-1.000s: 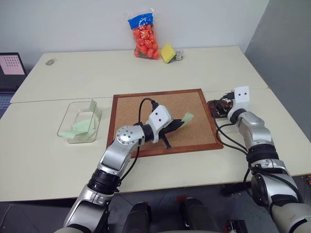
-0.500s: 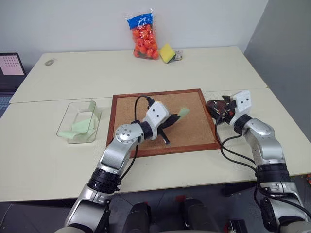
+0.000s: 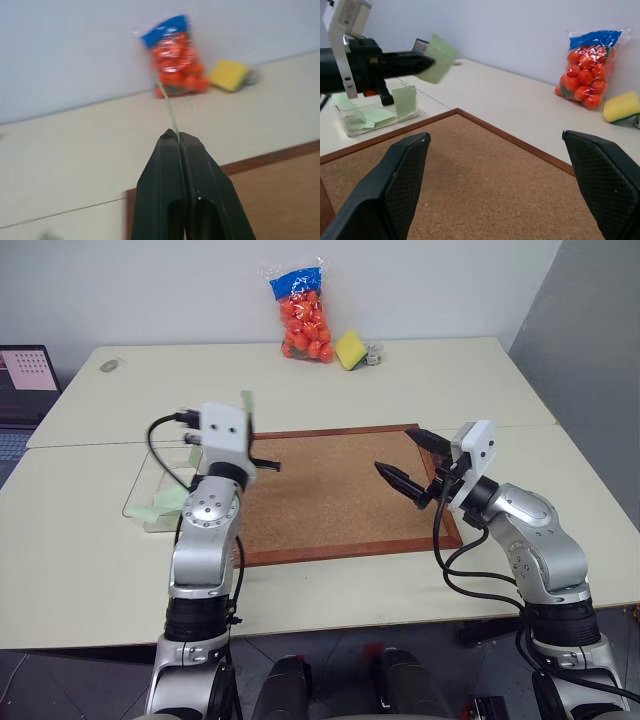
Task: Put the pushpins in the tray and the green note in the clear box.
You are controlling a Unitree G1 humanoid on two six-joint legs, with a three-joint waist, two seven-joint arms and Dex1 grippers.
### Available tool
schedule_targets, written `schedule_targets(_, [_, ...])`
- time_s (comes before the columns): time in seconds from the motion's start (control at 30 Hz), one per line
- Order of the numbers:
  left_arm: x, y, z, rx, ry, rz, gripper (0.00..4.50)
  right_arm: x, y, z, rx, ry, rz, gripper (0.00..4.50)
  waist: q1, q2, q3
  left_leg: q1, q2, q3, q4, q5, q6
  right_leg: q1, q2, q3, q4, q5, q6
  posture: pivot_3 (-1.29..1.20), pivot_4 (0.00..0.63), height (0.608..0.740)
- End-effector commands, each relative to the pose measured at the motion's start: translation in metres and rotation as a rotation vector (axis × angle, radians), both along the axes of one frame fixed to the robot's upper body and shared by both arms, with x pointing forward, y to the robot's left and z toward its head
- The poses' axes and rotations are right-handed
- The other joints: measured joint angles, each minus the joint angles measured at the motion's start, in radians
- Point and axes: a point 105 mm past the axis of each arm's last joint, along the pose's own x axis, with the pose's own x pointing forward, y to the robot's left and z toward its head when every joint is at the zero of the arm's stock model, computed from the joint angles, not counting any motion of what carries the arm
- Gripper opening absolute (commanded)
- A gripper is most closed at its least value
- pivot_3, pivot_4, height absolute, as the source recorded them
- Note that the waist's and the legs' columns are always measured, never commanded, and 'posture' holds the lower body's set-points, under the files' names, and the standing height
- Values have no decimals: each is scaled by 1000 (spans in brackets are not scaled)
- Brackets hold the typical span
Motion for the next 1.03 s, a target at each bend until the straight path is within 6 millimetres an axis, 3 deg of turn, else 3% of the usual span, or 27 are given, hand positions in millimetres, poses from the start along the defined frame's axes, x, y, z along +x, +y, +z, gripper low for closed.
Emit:
schedule_targets(0.03, [-17,32,10,-22,-48,189,0,-6,8,13,24,-41,42,4481,3,-1,0,0,0,0,0,0,0,0,0,-1,0,0,0,0,150,740])
schedule_targets(0.13, [-20,44,2,-63,-21,251,0,-5,11,11,22,-38,48,4481,8,-1,0,0,0,1,0,0,0,0,0,-2,0,0,0,0,150,740])
schedule_targets(0.3, [-18,49,-9,-137,19,264,922,-4,13,10,22,-33,57,4500,8,-2,1,-1,-1,1,1,0,0,1,0,-2,0,0,0,0,150,740])
schedule_targets(0.6, [-15,48,-9,-140,15,256,2598,-4,9,8,21,-24,32,4500,5,-3,1,0,0,1,1,0,0,1,0,-2,0,0,-1,0,150,740])
schedule_targets(0.67, [-8,31,-12,-177,24,145,3073,0,5,4,10,-17,-16,4500,6,-3,1,0,0,1,1,0,0,1,0,-2,0,0,-1,0,150,740])
schedule_targets(0.77, [-2,-32,-30,-265,111,-204,3630,9,-5,-11,3,14,-175,4500,10,-3,1,-1,-1,1,1,0,0,1,0,-3,0,0,-1,0,150,740])
schedule_targets(0.83, [-10,-60,-36,-242,141,-337,3630,17,-15,-28,-39,32,-334,4500,11,-3,1,-1,-1,1,1,0,0,1,0,-2,-1,0,-1,0,150,740])
schedule_targets(1.03, [-28,-67,-51,-179,150,-354,3630,15,-25,-49,-53,59,-534,4500,-1,-3,1,-1,0,4,-1,0,-1,-2,0,0,-1,1,-2,0,150,740])
